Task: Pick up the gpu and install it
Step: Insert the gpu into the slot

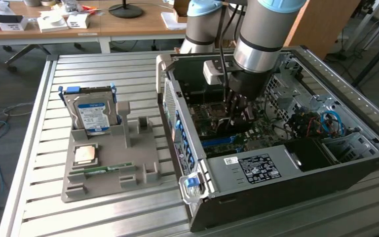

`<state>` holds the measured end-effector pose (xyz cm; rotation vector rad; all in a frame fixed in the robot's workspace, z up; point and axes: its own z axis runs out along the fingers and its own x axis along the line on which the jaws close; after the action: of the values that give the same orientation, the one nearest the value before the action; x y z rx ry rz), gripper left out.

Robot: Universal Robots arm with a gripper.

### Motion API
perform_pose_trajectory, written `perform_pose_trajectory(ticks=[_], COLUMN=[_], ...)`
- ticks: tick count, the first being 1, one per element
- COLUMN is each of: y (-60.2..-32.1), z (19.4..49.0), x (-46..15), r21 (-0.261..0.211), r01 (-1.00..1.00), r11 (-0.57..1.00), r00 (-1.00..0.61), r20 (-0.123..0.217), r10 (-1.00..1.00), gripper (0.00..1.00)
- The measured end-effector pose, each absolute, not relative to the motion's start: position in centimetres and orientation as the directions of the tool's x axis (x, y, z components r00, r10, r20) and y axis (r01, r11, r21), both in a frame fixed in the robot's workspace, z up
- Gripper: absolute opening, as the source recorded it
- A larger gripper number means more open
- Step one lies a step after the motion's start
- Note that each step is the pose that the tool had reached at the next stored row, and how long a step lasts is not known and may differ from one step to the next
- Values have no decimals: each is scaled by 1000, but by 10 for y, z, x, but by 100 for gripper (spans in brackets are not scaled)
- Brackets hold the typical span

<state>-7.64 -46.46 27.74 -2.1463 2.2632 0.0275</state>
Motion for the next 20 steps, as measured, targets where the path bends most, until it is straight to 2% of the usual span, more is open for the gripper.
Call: perform_pose_trajectory(ticks=[20], y=[-465], z=[273], x=[-78], r21=[-3], r01=[-999], r11=[53], r00=[-53], r20=[-28], r10=[-998], gripper=[26])
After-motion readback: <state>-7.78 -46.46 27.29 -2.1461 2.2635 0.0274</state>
